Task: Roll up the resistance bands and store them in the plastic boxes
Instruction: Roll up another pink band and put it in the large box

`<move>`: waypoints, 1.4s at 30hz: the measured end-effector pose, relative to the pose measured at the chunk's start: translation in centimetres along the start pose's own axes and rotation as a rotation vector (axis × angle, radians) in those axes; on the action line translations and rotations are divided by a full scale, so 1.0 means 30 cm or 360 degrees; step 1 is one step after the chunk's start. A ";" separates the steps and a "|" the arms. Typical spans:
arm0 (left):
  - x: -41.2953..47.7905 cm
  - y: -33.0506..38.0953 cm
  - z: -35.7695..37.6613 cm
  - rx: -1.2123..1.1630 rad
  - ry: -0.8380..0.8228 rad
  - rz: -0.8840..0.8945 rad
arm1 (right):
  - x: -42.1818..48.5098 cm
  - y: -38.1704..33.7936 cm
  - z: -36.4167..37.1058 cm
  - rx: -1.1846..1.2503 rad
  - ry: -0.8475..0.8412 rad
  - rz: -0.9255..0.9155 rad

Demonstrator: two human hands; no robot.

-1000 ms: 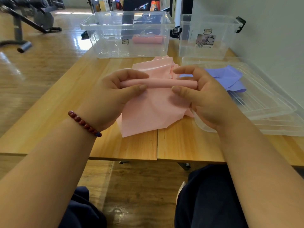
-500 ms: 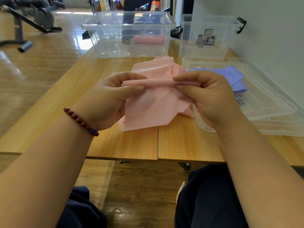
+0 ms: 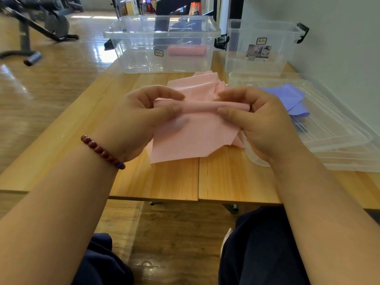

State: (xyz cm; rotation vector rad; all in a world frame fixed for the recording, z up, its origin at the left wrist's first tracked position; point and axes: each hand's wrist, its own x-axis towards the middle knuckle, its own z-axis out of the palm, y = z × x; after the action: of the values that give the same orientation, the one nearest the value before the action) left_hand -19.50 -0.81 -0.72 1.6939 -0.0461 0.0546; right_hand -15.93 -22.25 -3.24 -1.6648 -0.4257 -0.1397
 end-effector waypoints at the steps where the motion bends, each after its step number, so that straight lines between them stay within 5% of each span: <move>1: 0.001 0.000 -0.002 0.0010 -0.0002 0.0005 | -0.001 -0.001 0.000 -0.0024 0.0002 -0.0003; 12: 0.001 -0.005 -0.001 -0.0219 -0.0040 -0.0045 | 0.000 0.005 0.002 0.0015 0.0057 -0.0082; 32: 0.001 -0.013 -0.002 -0.0085 -0.0117 -0.0067 | 0.006 0.010 -0.002 -0.0001 0.0065 -0.0100; 42: -0.005 -0.012 -0.002 0.0041 0.0016 0.0014 | -0.004 -0.004 0.001 -0.0042 -0.0141 -0.0008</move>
State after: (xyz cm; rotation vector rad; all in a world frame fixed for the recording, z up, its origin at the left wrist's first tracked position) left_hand -19.64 -0.70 -1.07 1.7190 -0.0457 0.0705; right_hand -16.08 -22.22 -3.17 -1.7004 -0.4970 -0.0760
